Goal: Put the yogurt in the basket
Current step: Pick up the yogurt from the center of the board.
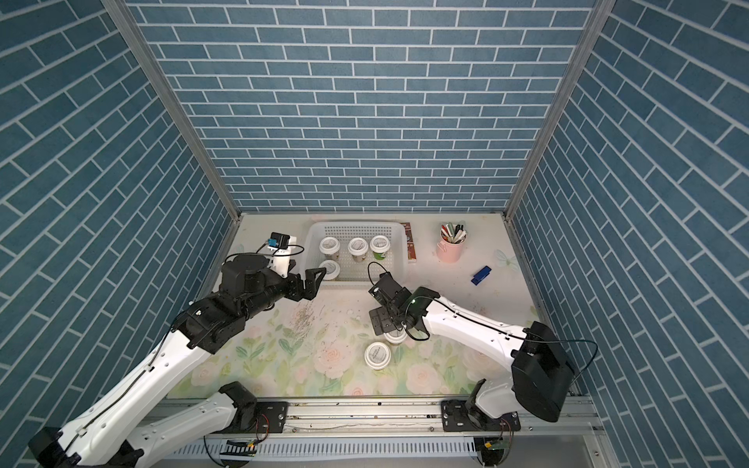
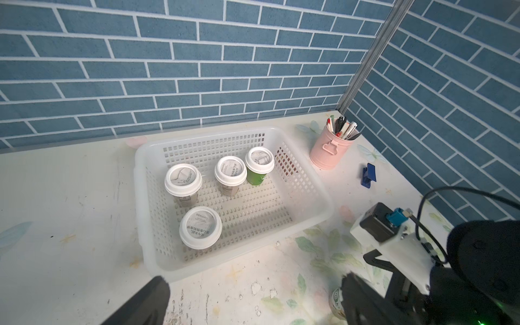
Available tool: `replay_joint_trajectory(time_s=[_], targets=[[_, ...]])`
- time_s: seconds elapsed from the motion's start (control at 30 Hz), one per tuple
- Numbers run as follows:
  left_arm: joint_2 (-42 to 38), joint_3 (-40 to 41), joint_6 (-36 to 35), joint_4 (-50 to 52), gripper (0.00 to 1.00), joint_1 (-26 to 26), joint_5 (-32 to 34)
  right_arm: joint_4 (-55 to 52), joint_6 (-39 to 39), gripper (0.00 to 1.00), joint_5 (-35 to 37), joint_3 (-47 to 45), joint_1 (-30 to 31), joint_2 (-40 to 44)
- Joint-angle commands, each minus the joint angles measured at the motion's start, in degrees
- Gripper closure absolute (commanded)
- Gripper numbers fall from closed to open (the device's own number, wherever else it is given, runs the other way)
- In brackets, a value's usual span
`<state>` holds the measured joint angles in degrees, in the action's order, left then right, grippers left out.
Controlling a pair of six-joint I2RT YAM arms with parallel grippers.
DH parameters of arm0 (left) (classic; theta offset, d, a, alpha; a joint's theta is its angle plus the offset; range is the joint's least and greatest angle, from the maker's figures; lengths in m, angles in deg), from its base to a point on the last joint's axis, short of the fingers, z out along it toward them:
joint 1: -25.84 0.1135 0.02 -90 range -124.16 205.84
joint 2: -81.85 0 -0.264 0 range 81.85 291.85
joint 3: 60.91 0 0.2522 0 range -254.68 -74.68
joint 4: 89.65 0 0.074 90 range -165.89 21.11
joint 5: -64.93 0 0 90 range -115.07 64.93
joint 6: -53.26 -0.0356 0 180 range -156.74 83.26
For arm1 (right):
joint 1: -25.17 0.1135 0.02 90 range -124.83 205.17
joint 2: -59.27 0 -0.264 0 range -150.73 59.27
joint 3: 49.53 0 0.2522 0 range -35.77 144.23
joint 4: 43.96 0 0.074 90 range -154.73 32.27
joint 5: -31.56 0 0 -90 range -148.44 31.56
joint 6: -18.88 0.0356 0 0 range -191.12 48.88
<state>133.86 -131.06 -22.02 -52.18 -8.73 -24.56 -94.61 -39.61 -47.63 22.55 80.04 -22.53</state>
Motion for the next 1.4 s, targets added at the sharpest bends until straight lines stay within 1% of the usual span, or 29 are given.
replay_joint_trajectory(time_s=[0.0,0.27,0.57,0.87,1.0,1.3,1.37], targets=[[-2.09,2.34,-0.68,-2.65,0.0,-0.53,-0.69,-1.08,4.58,0.02,1.31,-0.93,0.2,-1.24],[-3.47,3.38,-1.7,-1.86,0.0,-0.69,-0.43,0.91,7.23,0.02,-0.61,-4.13,0.2,-2.37],[-3.45,4.25,-2.13,-1.38,0.0,-0.72,-0.69,3.62,7.25,0.03,-2.97,-5.14,0.21,-5.68],[-3.18,4.44,-2.19,-1.12,0.0,-0.75,-0.51,4.0,7.43,0.06,-3.25,-6.2,0.16,-6.0],[-2.46,4.35,-2.24,-1.12,0.0,-0.72,-0.51,4.28,7.43,0.1,-3.16,-6.29,0.23,-6.6],[-1.63,4.17,-2.15,-0.86,0.0,-0.74,-0.58,3.71,7.52,0.23,-2.73,-6.22,0.21,-6.66],[-1.57,4.15,-2.15,-0.85,0.0,-0.68,-0.56,3.54,7.52,0.24,-2.26,-5.99,0.2,-6.43]])
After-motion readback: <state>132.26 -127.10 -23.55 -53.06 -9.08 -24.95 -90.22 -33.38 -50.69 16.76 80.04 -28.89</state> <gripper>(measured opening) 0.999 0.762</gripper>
